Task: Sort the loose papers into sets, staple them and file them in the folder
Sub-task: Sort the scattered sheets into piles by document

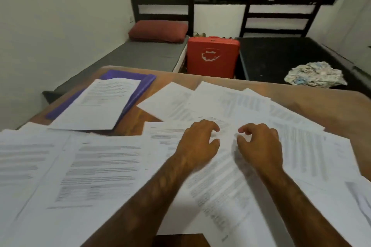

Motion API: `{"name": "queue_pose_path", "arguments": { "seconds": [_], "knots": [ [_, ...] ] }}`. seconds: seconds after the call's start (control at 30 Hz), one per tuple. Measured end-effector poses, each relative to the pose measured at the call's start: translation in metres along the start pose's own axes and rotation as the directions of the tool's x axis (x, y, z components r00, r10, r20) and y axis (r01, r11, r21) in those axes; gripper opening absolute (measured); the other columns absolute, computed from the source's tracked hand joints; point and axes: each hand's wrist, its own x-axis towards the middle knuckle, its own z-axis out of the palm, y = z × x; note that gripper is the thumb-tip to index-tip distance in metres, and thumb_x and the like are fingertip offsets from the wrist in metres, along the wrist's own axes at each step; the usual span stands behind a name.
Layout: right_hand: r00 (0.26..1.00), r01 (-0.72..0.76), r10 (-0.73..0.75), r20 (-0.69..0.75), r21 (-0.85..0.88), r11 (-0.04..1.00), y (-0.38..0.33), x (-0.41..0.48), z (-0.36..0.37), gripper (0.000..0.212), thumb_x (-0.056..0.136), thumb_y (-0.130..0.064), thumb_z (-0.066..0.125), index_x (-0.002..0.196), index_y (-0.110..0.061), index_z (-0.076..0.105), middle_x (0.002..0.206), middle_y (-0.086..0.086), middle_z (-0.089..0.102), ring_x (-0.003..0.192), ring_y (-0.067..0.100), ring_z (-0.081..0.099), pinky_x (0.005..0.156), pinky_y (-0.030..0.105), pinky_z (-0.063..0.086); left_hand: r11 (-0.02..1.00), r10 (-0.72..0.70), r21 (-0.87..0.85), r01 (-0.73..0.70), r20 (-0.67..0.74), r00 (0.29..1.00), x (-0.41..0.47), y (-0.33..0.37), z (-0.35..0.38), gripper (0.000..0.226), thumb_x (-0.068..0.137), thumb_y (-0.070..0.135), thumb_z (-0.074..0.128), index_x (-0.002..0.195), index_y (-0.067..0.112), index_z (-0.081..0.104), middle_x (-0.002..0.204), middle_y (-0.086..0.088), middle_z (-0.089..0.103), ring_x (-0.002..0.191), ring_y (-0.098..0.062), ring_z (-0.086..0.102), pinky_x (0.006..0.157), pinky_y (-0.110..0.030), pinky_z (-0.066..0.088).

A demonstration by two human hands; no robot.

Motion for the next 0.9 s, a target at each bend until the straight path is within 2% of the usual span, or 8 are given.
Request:
{"name": "queue_pose_path", "arguments": {
  "seconds": [0.17, 0.3, 0.5, 0.63, 0.73, 0.8, 0.83, 0.9],
  "knots": [
    [0.998, -0.068, 0.067, -0.014, -0.178, 0.982, 0.052, -0.004, -0.018, 0.045, 0.096, -0.054, 0.062, 0.134, -0.029, 0.063, 0.144, -0.001, 0.057, 0.133, 0.025, 0.048, 0.110, 0.046, 0.037, 0.991, 0.090, 0.092, -0.100, 0.105, 0.990, 0.032, 0.036, 0.048, 0.039, 0.101, 0.032, 0.057, 0.139, 0.024, 0.053, 0.146, 0.005, 0.055, 0.133, -0.017, 0.049, 0.117, -0.037, 0.036],
    [0.997, -0.039, 0.028, -0.075, -0.155, 0.987, 0.077, -0.014, -0.007, 0.035, 0.098, -0.049, 0.060, 0.126, -0.029, 0.067, 0.134, -0.004, 0.062, 0.122, 0.022, 0.053, 0.097, 0.041, 0.038, 0.961, 0.142, 0.217, -0.173, 0.153, 0.978, 0.038, 0.041, 0.071, 0.038, 0.098, 0.033, 0.055, 0.135, 0.024, 0.057, 0.138, 0.005, 0.056, 0.127, -0.019, 0.050, 0.109, -0.041, 0.040],
    [0.990, -0.100, 0.093, -0.105, -0.062, 0.993, 0.075, -0.009, -0.009, 0.017, 0.099, -0.038, 0.065, 0.114, -0.032, 0.072, 0.122, -0.010, 0.064, 0.113, 0.018, 0.055, 0.089, 0.037, 0.035, 0.996, 0.076, -0.058, -0.070, 0.096, 0.993, 0.037, 0.031, 0.062, 0.033, 0.094, 0.036, 0.059, 0.126, 0.026, 0.060, 0.127, 0.010, 0.060, 0.116, -0.011, 0.055, 0.107, -0.040, 0.047],
    [0.977, -0.176, 0.178, -0.119, 0.025, 0.984, 0.072, -0.003, -0.016, 0.011, 0.098, -0.034, 0.068, 0.107, -0.031, 0.074, 0.112, -0.011, 0.070, 0.108, 0.015, 0.059, 0.087, 0.035, 0.035, 0.984, 0.081, -0.149, -0.097, -0.113, 0.990, 0.036, 0.038, 0.051, 0.021, 0.099, 0.027, 0.063, 0.119, 0.023, 0.063, 0.120, 0.007, 0.062, 0.109, -0.012, 0.059, 0.097, -0.033, 0.050],
    [0.977, -0.135, 0.158, -0.142, 0.159, 0.978, 0.067, -0.005, -0.034, 0.004, 0.097, -0.031, 0.071, 0.095, -0.032, 0.074, 0.098, -0.014, 0.073, 0.097, 0.012, 0.065, 0.092, 0.033, 0.030, 0.949, -0.058, -0.314, -0.036, -0.283, 0.957, 0.035, 0.044, 0.030, 0.010, 0.102, 0.024, 0.061, 0.111, 0.022, 0.063, 0.114, 0.003, 0.064, 0.103, -0.013, 0.061, 0.085, -0.026, 0.051],
    [0.994, -0.038, 0.066, -0.090, 0.285, 0.958, 0.062, -0.014, -0.047, 0.012, 0.095, -0.032, 0.074, 0.085, -0.039, 0.071, 0.091, -0.021, 0.071, 0.095, 0.007, 0.064, 0.101, 0.034, 0.029, 0.850, -0.274, -0.514, 0.117, -0.240, 0.931, 0.037, 0.039, 0.011, 0.008, 0.104, 0.033, 0.056, 0.105, 0.028, 0.062, 0.114, 0.002, 0.066, 0.103, -0.019, 0.064, 0.089, -0.033, 0.054],
    [0.999, 0.024, -0.006, -0.053, 0.352, 0.936, 0.059, -0.021, -0.054, 0.016, 0.092, -0.033, 0.076, 0.081, -0.043, 0.071, 0.090, -0.025, 0.070, 0.097, 0.006, 0.065, 0.107, 0.040, 0.033, 0.738, -0.389, -0.645, 0.197, -0.168, 0.906, 0.035, 0.039, -0.003, 0.013, 0.105, 0.040, 0.053, 0.105, 0.031, 0.062, 0.115, 0.000, 0.068, 0.103, -0.021, 0.066, 0.089, -0.038, 0.056],
    [0.981, 0.184, -0.190, -0.030, 0.432, 0.883, 0.053, -0.038, -0.061, 0.012, 0.087, -0.037, 0.077, 0.083, -0.047, 0.073, 0.094, -0.030, 0.071, 0.102, 0.005, 0.067, 0.107, 0.054, 0.042, 0.350, -0.481, -0.886, 0.304, 0.108, 0.870, 0.026, 0.034, -0.032, 0.028, 0.104, 0.051, 0.048, 0.108, 0.029, 0.064, 0.113, -0.003, 0.074, 0.103, -0.026, 0.070, 0.085, -0.043, 0.057]
  ]
}}
